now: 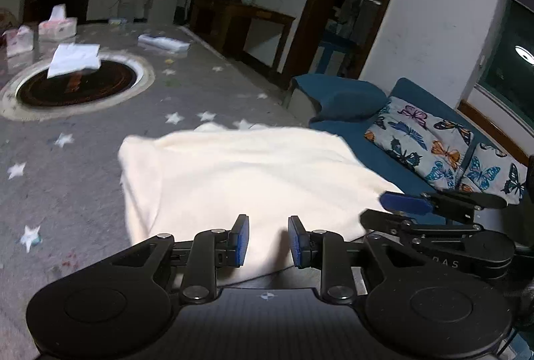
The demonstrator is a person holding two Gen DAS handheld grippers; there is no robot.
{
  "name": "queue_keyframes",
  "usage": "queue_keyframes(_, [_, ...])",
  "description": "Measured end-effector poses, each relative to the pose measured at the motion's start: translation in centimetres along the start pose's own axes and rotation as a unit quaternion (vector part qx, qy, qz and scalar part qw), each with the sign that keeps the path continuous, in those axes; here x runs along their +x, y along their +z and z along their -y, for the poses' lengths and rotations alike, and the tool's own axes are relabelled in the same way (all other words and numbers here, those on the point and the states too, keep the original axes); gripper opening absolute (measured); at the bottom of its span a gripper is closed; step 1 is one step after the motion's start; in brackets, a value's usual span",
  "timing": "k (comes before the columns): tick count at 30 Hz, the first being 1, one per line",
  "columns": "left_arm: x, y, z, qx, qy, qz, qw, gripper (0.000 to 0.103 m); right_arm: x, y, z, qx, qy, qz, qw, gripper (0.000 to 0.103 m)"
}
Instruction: Fold clothes
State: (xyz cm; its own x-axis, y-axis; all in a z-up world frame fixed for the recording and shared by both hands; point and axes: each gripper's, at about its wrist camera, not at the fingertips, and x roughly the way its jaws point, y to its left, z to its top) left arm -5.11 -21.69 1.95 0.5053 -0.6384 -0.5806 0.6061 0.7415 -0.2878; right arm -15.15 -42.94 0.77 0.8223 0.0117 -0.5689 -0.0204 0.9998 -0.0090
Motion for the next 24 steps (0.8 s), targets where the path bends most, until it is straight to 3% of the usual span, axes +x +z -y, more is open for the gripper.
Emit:
queue_keyframes(2, [0.0, -0.2, -0.3, -0.008, 0.0, -0.001, 1.0, 0.028, 0.3, -0.6, 0.4, 0.005, 0.001, -0.015, 1.0, 0.039])
queue_keyframes(6, [-1.1, 0.2, -0.3, -0.018, -0.004, 0.01, 0.9998, 0.028, -0.4, 0.2, 0.6, 0.003, 0.003, -0.002, 1.0, 0.039])
queue_keyframes(13, [-2.4, -0.7, -2.0, -0.046, 0.029, 0.017, 0.9984, 0.028, 1.1, 1.5, 1.7, 0.028, 0.009, 0.012, 0.999, 0.04])
queue_keyframes(24, [-3.4, -1.7, -3.2, -0.081, 0.028, 0.018, 0.9961, 0.028, 0.5, 1.7, -0.3, -0.002, 0.024, 0.021, 0.999, 0.04])
